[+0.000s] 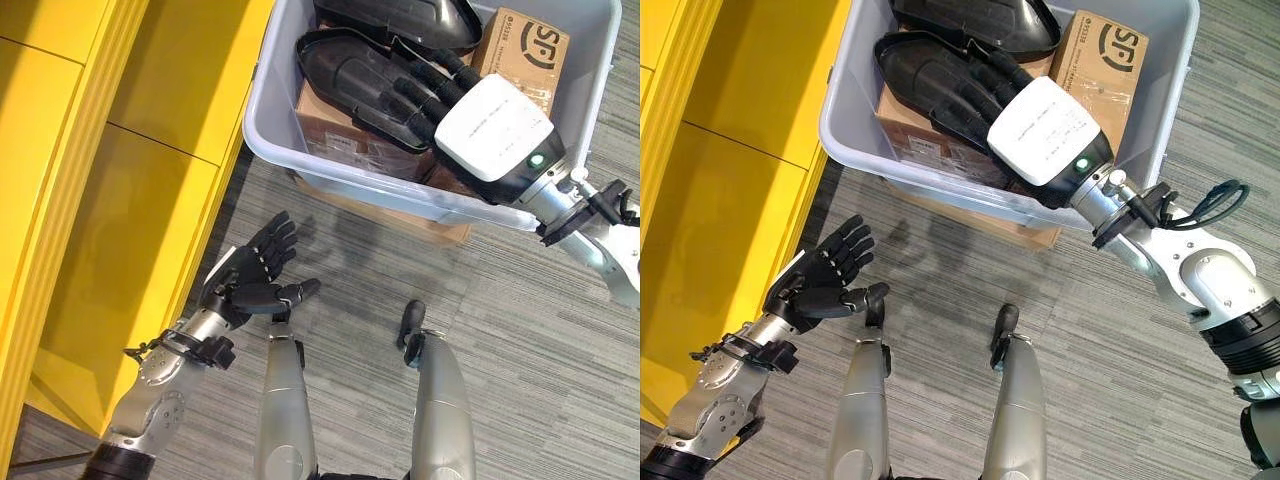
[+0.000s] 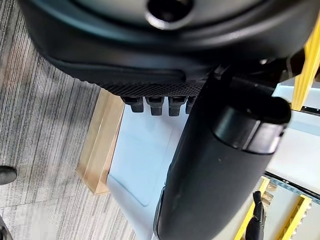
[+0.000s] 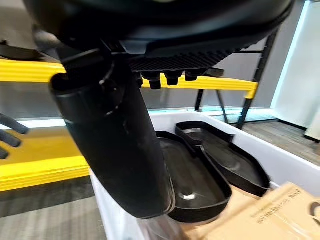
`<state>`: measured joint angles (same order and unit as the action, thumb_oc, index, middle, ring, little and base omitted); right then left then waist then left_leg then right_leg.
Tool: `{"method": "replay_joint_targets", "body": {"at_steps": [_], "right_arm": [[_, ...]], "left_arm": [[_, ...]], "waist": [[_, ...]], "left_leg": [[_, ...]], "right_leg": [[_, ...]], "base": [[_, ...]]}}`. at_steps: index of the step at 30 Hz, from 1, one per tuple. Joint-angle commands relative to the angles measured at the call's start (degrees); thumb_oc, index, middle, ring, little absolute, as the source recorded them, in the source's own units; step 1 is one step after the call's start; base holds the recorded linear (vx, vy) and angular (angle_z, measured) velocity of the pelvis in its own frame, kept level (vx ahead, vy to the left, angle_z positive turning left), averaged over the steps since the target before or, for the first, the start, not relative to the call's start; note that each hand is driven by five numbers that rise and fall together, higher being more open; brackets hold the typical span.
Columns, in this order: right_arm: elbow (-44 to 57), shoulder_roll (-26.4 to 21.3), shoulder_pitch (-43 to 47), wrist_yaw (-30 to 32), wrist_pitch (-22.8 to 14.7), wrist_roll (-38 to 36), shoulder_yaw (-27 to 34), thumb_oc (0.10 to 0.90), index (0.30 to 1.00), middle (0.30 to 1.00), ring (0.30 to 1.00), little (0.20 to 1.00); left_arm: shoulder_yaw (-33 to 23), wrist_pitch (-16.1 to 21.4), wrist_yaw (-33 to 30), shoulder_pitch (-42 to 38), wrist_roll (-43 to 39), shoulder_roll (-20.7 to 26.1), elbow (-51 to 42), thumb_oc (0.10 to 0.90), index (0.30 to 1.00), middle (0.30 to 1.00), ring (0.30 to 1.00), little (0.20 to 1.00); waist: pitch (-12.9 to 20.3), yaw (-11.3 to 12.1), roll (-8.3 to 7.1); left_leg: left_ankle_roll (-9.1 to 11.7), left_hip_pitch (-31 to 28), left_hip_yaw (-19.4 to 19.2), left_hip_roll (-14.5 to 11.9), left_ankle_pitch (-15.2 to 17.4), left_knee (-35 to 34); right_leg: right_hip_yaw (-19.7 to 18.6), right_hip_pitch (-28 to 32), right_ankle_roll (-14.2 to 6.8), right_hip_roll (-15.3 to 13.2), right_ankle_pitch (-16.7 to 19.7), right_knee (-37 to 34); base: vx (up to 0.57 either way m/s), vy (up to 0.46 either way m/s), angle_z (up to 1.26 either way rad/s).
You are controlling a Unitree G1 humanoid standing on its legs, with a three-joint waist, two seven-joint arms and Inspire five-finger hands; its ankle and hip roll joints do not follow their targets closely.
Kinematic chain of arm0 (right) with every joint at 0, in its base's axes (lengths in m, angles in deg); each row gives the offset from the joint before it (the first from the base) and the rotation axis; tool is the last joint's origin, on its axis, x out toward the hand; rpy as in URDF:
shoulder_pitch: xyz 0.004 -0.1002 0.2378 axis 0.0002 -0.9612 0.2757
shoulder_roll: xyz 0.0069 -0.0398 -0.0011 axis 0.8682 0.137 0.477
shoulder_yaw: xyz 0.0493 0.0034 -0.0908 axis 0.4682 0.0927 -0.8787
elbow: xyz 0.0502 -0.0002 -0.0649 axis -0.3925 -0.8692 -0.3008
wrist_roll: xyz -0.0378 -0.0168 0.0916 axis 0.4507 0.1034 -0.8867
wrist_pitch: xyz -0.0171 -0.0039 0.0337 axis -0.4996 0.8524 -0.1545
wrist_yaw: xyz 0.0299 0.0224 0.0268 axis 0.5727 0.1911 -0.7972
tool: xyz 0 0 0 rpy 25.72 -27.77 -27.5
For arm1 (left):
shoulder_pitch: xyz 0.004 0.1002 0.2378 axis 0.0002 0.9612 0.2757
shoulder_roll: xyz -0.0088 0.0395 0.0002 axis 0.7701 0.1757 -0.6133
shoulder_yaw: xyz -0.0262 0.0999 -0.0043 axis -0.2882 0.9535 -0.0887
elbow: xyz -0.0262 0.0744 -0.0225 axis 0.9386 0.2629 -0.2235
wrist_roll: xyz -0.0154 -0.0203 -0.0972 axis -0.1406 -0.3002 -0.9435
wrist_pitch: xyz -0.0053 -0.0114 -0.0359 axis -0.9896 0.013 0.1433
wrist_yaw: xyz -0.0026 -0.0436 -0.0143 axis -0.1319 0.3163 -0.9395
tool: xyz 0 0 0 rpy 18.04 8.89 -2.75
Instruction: Move parts from the plastic box to the shelf.
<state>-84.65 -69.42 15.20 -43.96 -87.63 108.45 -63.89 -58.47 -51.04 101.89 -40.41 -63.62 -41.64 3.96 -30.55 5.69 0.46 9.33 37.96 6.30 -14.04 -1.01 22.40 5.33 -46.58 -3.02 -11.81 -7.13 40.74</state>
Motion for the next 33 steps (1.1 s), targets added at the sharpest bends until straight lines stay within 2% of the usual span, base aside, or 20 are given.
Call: {"method": "replay_joint_targets", "body": {"at_steps": [1, 3, 5, 6, 7, 12, 14, 15, 16, 18, 19, 20, 21, 23, 24, 25, 26, 28, 30, 33], "right_arm": [[0.8, -0.6, 11.0, 7.3, 4.3, -0.2, 0.8, 0.900, 1.000, 1.000, 1.000, 1.000], [-1.2, -0.3, 11.3, 10.2, 5.8, -1.1, 1.5, 0.900, 1.000, 1.000, 1.000, 1.000], [-2.8, 1.3, 11.9, 11.8, 5.1, 0.2, 1.6, 0.900, 1.000, 1.000, 1.000, 1.000], [-3.2, 2.1, 12.3, 11.9, 4.5, 0.8, 1.6, 0.900, 1.000, 1.000, 1.000, 1.000], [-3.2, 2.4, 12.6, 12.3, 4.4, 0.6, 1.4, 0.900, 1.000, 1.000, 1.000, 1.000], [-2.8, 4.2, 13.4, 10.5, 4.0, 1.7, 1.4, 0.900, 1.000, 1.000, 1.000, 1.000], [-2.8, 3.8, 13.7, 9.2, 4.7, 1.0, 0.9, 0.900, 1.000, 1.000, 1.000, 1.000], [-2.0, 3.3, 12.3, 7.5, 5.6, 0.2, 2.3, 0.900, 1.000, 1.000, 1.000, 1.000], [-1.5, 3.0, 10.3, 5.7, 6.7, 0.4, 4.2, 0.900, 1.000, 1.000, 1.000, 1.000], [-1.7, 2.6, 9.8, 5.3, 6.4, 0.7, 4.7, 0.900, 1.000, 1.000, 1.000, 1.000], [-4.4, 2.4, 11.4, 7.1, 4.6, 1.4, 2.5, 0.900, 1.000, 1.000, 1.000, 1.000], [-5.5, 2.6, 12.3, 8.0, 4.2, 1.7, 1.3, 0.900, 1.000, 1.000, 1.000, 1.000], [-6.5, 3.0, 14.1, 8.7, 4.1, 2.1, -0.3, 0.900, 1.000, 1.000, 1.000, 1.000], [-5.5, 3.4, 14.2, 8.1, 4.7, 2.5, -0.6, 0.900, 1.000, 1.000, 1.000, 1.000], [-4.9, 4.0, 13.2, 8.3, 5.1, 3.0, -0.1, 0.900, 1.000, 1.000, 1.000, 1.000], [-4.8, 4.3, 12.7, 8.4, 5.0, 3.2, 0.2, 0.900, 1.000, 1.000, 1.000, 1.000], [-5.2, 5.3, 11.9, 9.2, 4.1, 4.1, 0.5, 0.900, 1.000, 1.000, 1.000, 1.000], [-5.8, 6.3, 10.8, 10.4, 3.6, 3.4, 0.5, 0.900, 1.000, 1.000, 1.000, 1.000], [-5.5, 6.4, 9.5, 11.2, 3.8, 1.6, 1.0, 0.900, 1.000, 1.000, 1.000, 1.000], [-4.7, 6.0, 9.4, 10.4, 4.3, 0.0, 1.0, 0.900, 1.000, 1.000, 1.000, 1.000]], "left_arm": [[-1.7, 6.9, 1.2, 0.5, 0.8, 2.5, -7.7, 0.900, 1.000, 1.000, 1.000, 1.000], [-2.2, 7.2, 0.7, 0.6, 0.4, 3.2, -8.6, 0.900, 1.000, 1.000, 1.000, 1.000], [-2.5, 8.2, 0.5, 1.3, 1.1, 2.7, -8.5, 0.900, 1.000, 1.000, 1.000, 1.000], [-2.8, 9.3, 0.0, 2.6, 1.0, 2.0, -8.4, 0.900, 1.000, 1.000, 1.000, 1.000], [-3.3, 9.8, -0.3, 3.4, 1.4, 1.7, -8.6, 0.900, 1.000, 1.000, 1.000, 1.000], [-3.9, 10.2, 0.1, 3.9, 2.4, 0.6, -8.2, 0.900, 1.000, 1.000, 1.000, 1.000], [-3.8, 10.2, 1.0, 4.3, 2.6, 0.2, -8.0, 0.900, 1.000, 1.000, 1.000, 1.000], [-3.9, 9.4, 2.1, 4.2, 2.7, -0.5, -7.9, 0.900, 1.000, 1.000, 1.000, 1.000], [-3.4, 8.4, 3.9, 3.1, 3.3, -0.8, -7.3, 0.900, 1.000, 1.000, 1.000, 1.000], [-2.8, 7.8, 4.5, 1.8, 2.5, -0.8, -6.6, 0.900, 1.000, 1.000, 1.000, 1.000], [-2.2, 8.2, 3.8, 0.5, 0.5, -0.3, -6.3, 0.900, 1.000, 1.000, 1.000, 1.000], [-2.1, 8.5, 3.9, 0.3, 0.2, -0.5, -6.2, 0.900, 1.000, 1.000, 1.000, 1.000], [-2.1, 9.1, 4.6, 0.0, 0.8, -1.4, -6.2, 0.900, 1.000, 1.000, 1.000, 1.000], [-1.7, 10.2, 5.2, 0.4, 2.0, -2.4, -6.3, 0.900, 1.000, 1.000, 1.000, 1.000], [-1.2, 10.9, 5.1, 0.7, 2.2, -2.7, -6.6, 0.900, 1.000, 1.000, 1.000, 1.000], [-1.2, 11.1, 5.1, 0.9, 2.3, -2.7, -6.8, 0.900, 1.000, 1.000, 1.000, 1.000], [-1.5, 11.6, 4.7, 1.2, 1.5, -1.9, -7.1, 0.900, 1.000, 1.000, 1.000, 1.000], [-2.7, 11.1, 5.0, 1.9, 0.5, -1.2, -7.4, 0.900, 1.000, 1.000, 1.000, 1.000], [-3.5, 9.8, 5.7, 1.7, 0.7, -1.0, -7.2, 0.900, 1.000, 1.000, 1.000, 1.000], [-3.0, 9.2, 6.3, 0.7, 1.0, -0.8, -6.6, 0.900, 1.000, 1.000, 1.000, 1.000]], "waist": [[0.8, -0.3, 1.60], [0.8, 0.1, 1.36], [0.8, 0.8, 1.31], [0.8, 1.3, 1.21], [0.8, 1.7, 1.05], [0.8, 1.5, 1.12], [0.8, 1.0, 1.34], [0.8, -0.1, 1.72], [0.8, -1.3, 2.10], [0.8, -1.8, 2.53], [0.8, -0.1, 3.40], [0.8, 0.9, 3.81], [0.8, 1.9, 4.76], [0.8, 2.7, 5.69], [0.8, 3.0, 6.14], [0.8, 3.1, 6.19], [0.8, 3.9, 5.96], [0.8, 5.3, 5.10], [0.8, 5.9, 4.11], [0.8, 6.5, 2.95]], "left_leg": [[-3.8, 2.2, -0.2, 0.2, 0.9, 0.4], [-3.8, 2.0, -0.2, 0.1, 0.8, 0.3], [-3.8, 1.7, -0.7, -0.3, 0.9, 0.7], [-3.7, -0.1, -1.6, -0.8, 3.0, 1.4], [-3.9, -0.8, -2.0, -1.3, 3.5, 1.8], [-3.6, -4.0, -3.2, -3.3, 4.3, 2.1], [-3.4, -7.2, -5.4, -4.3, 3.8, 1.0], [-2.8, -8.8, -8.2, -5.8, 2.4, 0.3], [-1.1, -8.8, -10.4, -7.5, -1.9, 1.6], [-1.3, -8.5, -11.2, -6.4, -2.0, 2.7], [-3.6, -7.3, -8.9, 0.5, 0.3, 0.6], [-4.2, -6.6, -7.8, 3.2, 0.4, -1.1], [-4.5, -5.2, -7.9, 4.6, -2.6, -5.0], [-2.6, -4.5, -9.2, 4.5, -8.0, -12.0], [-1.6, -3.5, -8.4, 4.5, -11.1, -14.6], [-1.5, -3.0, -7.5, 4.8, -12.0, -14.8], [-2.3, -2.7, -5.1, 6.1, -12.1, -15.0], [-3.0, -2.8, -2.9, 7.3, -10.7, -13.9], [-3.8, -3.8, -3.3, 8.5, -8.7, -12.4], [-5.1, -4.7, -3.2, 10.1, -6.9, -11.3]], "right_leg": [[-2.5, 3.5, -0.5, 0.3, -5.5, 1.7], [-1.2, 4.0, -0.4, -0.3, -5.4, 1.1], [0.3, 3.6, -0.3, -0.8, -5.5, 2.4], [1.9, 4.8, -0.6, -1.9, -7.4, 4.0], [2.4, 5.1, -0.6, -2.4, -7.9, 5.0], [1.4, 6.2, -0.4, -3.2, -9.5, 7.9], [1.6, 7.6, 0.2, -3.4, -10.5, 9.0], [2.6, 8.8, 0.6, -4.2, -11.1, 9.8], [4.2, 10.2, 1.3, -4.5, -11.4, 9.7], [5.2, 11.3, 1.8, -4.4, -11.4, 8.8], [4.3, 11.5, 1.6, -3.1, -10.4, 6.4], [4.1, 11.6, 1.6, -2.3, -10.1, 5.1], [5.3, 11.6, 2.2, -0.8, -8.5, 2.5], [7.0, 14.5, 2.9, 1.7, -9.1, -0.6], [7.6, 16.2, 3.7, 3.5, -9.5, -1.9], [7.5, 16.7, 4.0, 4.2, -9.8, -2.2], [7.0, 17.9, 4.9, 5.9, -10.6, -2.2], [6.4, 18.7, 5.0, 6.6, -11.5, -0.9], [7.5, 20.6, 5.1, 6.6, -12.6, -0.3], [8.2, 22.1, 4.3, 5.7, -11.4, -2.6]], "base": [[-0.01, -0.059, 0.02], [-0.03, -0.069, 0.02], [0.03, 0.025, -0.02], [0.07, 0.052, -0.20], [0.07, 0.023, -0.34], [0.01, -0.122, -0.31], [0.03, -0.144, -0.09], [0.05, -0.257, 0.05], [0.04, -0.280, 0.75], [0.01, -0.080, 1.31], [0.02, 0.117, 0.76], [-0.03, 0.166, 0.18], [0.00, 0.116, -0.26], [0.11, 0.095, -0.79], [0.18, 0.068, -0.78], [0.21, 0.082, -0.54], [0.20, 0.113, -0.12], [0.21, 0.111, -0.32], [0.24, 0.056, -0.45], [0.15, 0.043, -0.01]]}}
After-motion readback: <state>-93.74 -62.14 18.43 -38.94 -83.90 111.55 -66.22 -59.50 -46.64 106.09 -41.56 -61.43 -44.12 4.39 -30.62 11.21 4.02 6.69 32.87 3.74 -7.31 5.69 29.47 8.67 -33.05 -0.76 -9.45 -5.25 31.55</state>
